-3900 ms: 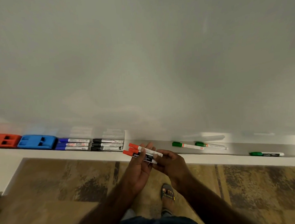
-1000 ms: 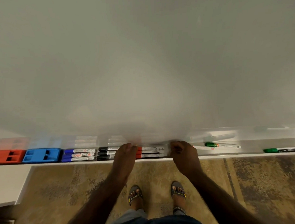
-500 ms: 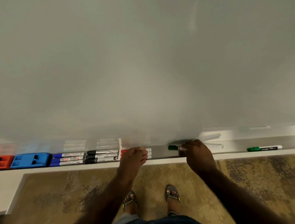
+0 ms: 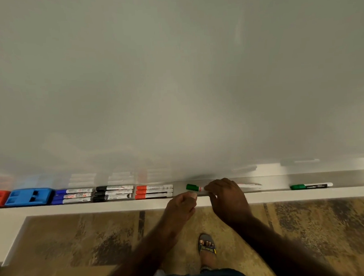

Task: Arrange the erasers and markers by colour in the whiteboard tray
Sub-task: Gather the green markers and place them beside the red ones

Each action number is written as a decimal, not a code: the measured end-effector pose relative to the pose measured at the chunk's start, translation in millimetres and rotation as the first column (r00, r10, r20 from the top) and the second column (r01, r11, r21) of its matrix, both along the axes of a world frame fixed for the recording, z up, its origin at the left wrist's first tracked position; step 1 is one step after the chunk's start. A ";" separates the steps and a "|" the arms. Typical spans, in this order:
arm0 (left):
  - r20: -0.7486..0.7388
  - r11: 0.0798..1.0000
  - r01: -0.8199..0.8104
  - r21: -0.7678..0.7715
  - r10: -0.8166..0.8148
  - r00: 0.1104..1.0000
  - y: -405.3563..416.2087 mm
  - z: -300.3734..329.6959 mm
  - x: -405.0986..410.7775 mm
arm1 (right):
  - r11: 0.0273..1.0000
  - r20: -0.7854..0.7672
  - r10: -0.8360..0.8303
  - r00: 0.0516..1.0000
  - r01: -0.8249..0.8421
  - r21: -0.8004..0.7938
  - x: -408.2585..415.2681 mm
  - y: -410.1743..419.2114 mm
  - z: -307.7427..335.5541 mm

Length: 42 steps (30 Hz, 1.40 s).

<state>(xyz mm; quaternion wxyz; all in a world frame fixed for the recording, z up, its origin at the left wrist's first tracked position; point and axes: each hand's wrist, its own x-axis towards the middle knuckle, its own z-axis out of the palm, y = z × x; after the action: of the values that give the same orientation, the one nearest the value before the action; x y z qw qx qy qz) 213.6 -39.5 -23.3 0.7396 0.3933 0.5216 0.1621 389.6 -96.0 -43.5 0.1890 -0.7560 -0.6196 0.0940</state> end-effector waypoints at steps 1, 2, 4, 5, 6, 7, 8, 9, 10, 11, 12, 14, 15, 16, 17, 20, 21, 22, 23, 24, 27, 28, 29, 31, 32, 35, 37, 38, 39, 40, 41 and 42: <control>0.022 1.000 -0.012 -0.019 0.012 1.000 -4.1 -0.6 5.8 | 1.000 -0.027 0.007 1.000 -0.007 0.026 -3.0 -3.7 4.5; 0.049 0.998 -0.034 -0.047 0.036 0.998 -7.0 -1.1 10.9 | 0.999 -0.045 0.021 0.999 -0.019 0.044 -6.6 -6.7 8.6; 0.111 0.992 -0.078 -0.100 0.089 0.990 -11.7 -0.4 20.4 | 0.997 -0.073 0.047 0.996 -0.042 0.064 -11.3 -13.7 15.1; 0.146 0.987 -0.098 -0.124 0.116 0.982 -13.5 0.7 24.6 | 0.996 -0.089 0.058 0.994 -0.051 0.073 -11.8 -17.3 17.2; 0.181 0.983 -0.115 -0.147 0.141 0.973 -14.4 1.9 27.0 | 0.995 -0.105 0.072 0.992 -0.063 0.083 -13.2 -20.3 18.4; 0.209 0.979 -0.124 -0.162 0.157 0.965 -15.2 2.7 28.8 | 0.993 -0.117 0.091 0.989 -0.081 0.088 -13.8 -23.6 19.1; 0.227 0.976 -0.130 -0.174 0.169 0.959 -16.5 3.2 30.8 | 0.991 -0.123 0.117 0.986 -0.107 0.085 -13.8 -27.3 19.2; 0.236 0.974 -0.134 -0.184 0.176 0.956 -17.8 2.7 32.1 | 0.987 -0.122 0.144 0.982 -0.134 0.088 -12.2 -30.6 18.7; 0.241 0.971 -0.136 -0.196 0.182 0.953 -18.9 2.1 33.7 | 0.984 -0.124 0.162 0.979 -0.150 0.100 -9.6 -33.6 18.2; 0.243 0.970 -0.132 -0.205 0.181 0.953 -20.0 1.5 35.8 | 0.982 -0.133 0.161 0.978 -0.146 0.116 -4.6 -36.5 18.1; 0.243 0.970 -0.123 -0.211 0.174 0.954 -20.6 0.7 37.5 | 0.984 -0.148 0.142 0.979 -0.124 0.127 2.1 -38.9 17.8; 0.235 0.973 -0.103 -0.207 0.151 0.960 -21.6 -2.9 38.5 | 0.988 -0.143 0.088 0.986 -0.068 0.140 20.1 -42.0 14.1; 0.228 0.976 -0.088 -0.197 0.133 0.965 -22.0 -5.2 37.7 | 0.991 -0.122 0.043 0.992 -0.027 0.129 30.2 -42.2 11.5; 0.225 0.980 -0.072 -0.186 0.114 0.968 -22.3 -7.5 36.7 | 0.996 -0.100 -0.010 0.995 0.019 0.088 40.3 -41.8 9.1; 0.224 0.982 -0.060 -0.177 0.100 0.969 -22.4 -9.5 35.3 | 0.998 -0.076 -0.056 0.996 0.058 0.022 50.3 -40.3 7.0; 0.233 0.983 -0.040 -0.181 0.082 0.969 -25.1 -13.0 35.9 | 0.983 0.020 -0.115 0.993 0.117 -0.138 78.4 -36.8 -0.8; 0.233 0.983 -0.033 -0.180 0.075 0.970 -26.2 -14.1 36.2 | 0.976 0.025 -0.134 0.991 0.136 -0.170 85.8 -35.7 -2.7; 0.232 0.983 -0.027 -0.179 0.069 0.970 -26.8 -15.0 36.2 | 0.968 0.022 -0.153 0.988 0.154 -0.198 91.8 -34.2 -3.9; 0.230 0.984 -0.021 -0.178 0.063 0.971 -26.9 -15.8 36.0 | 0.960 0.021 -0.167 0.986 0.167 -0.225 96.1 -32.8 -4.7; 0.228 0.984 -0.016 -0.176 0.057 0.972 -26.6 -16.4 35.8 | 0.951 0.025 -0.173 0.985 0.174 -0.254 99.1 -31.5 -5.5; 0.217 0.986 0.001 -0.168 0.036 0.976 -25.2 -17.0 36.7 | 0.932 0.050 -0.174 0.983 0.181 -0.315 103.8 -27.8 -6.5; 0.213 0.986 0.007 -0.166 0.029 0.977 -24.8 -17.2 37.6 | 0.930 0.059 -0.179 0.982 0.188 -0.317 104.7 -26.6 -6.6; 0.208 0.987 0.011 -0.163 0.023 0.978 -24.5 -17.6 38.6 | 0.929 0.071 -0.181 0.981 0.194 -0.315 105.2 -25.8 -6.9; 0.204 0.988 0.022 -0.156 0.010 0.979 -23.9 -18.5 41.7 | 0.929 0.089 -0.178 0.980 0.197 -0.315 105.1 -24.4 -7.8; 0.206 0.987 0.026 -0.156 0.007 0.979 -23.4 -18.6 43.3 | 0.928 0.087 -0.178 0.980 0.197 -0.316 104.3 -24.3 -8.4; 0.214 0.986 0.031 -0.164 0.005 0.977 -22.7 -18.8 48.4 | 0.936 0.063 -0.183 0.981 0.193 -0.293 99.3 -27.4 -8.5; 0.219 0.985 0.033 -0.170 0.005 0.976 -22.5 -18.9 51.9 | 0.948 0.051 -0.179 0.982 0.187 -0.259 94.9 -30.6 -6.2; 0.221 0.984 0.034 -0.173 0.005 0.975 -22.2 -19.0 53.6 | 0.954 0.040 -0.180 0.983 0.184 -0.236 92.4 -32.2 -4.5; 0.224 0.984 0.036 -0.175 0.004 0.975 -22.0 -19.4 54.8 | 0.960 0.023 -0.186 0.982 0.186 -0.210 89.1 -34.0 -2.4; 0.225 0.984 0.039 -0.175 0.001 0.974 -21.9 -19.9 56.6 | 0.964 0.001 -0.197 0.980 0.193 -0.180 85.1 -36.2 0.1; 0.226 0.984 0.041 -0.174 0.000 0.974 -22.1 -20.0 58.2 | 0.968 -0.028 -0.207 0.978 0.201 -0.151 80.3 -38.7 3.1; 0.226 0.984 0.040 -0.174 0.001 0.974 -22.0 -19.9 59.7 | 0.972 -0.061 -0.210 0.976 0.201 -0.124 74.6 -40.8 6.0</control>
<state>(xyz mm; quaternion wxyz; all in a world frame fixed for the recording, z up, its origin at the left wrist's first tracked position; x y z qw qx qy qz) 273.3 -61.5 -43.2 0.8277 0.3100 0.4427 0.1513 464.1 -136.7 -37.5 0.1758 -0.8219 -0.5240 0.1377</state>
